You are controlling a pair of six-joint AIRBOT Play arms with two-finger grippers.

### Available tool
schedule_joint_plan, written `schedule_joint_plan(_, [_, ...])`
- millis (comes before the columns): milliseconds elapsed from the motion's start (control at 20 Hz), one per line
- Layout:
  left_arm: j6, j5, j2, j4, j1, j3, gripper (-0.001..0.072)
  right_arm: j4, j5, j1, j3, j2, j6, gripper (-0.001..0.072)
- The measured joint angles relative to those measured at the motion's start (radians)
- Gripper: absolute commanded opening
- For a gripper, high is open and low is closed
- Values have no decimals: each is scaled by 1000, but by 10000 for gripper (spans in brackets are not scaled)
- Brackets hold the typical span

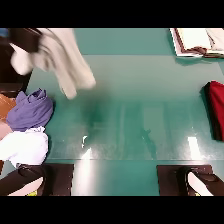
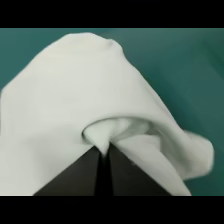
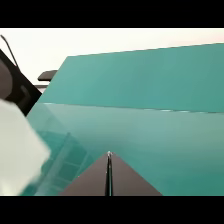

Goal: Fold the shirts.

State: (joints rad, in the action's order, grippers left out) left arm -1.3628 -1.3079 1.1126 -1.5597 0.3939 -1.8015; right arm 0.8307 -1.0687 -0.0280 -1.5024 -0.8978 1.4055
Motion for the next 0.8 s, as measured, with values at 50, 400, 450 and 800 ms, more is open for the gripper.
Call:
schedule_joint_plan(50, [1, -10, 11, 3, 56, 24, 59, 0, -3, 6, 0, 1, 0, 18])
schedule_joint_plan(400, [-45, 56, 161, 88, 231, 180, 591, 0, -40, 20, 0, 3, 0, 18])
schedule_joint_plan(450, [-68, 58, 171, 95, 214, 191, 591, 0, -49, 20, 0, 3, 0, 18])
schedule_joint_plan(800, [-161, 91, 149, 193, 22, 491, 591, 3, -72, 21, 0, 0, 0, 17])
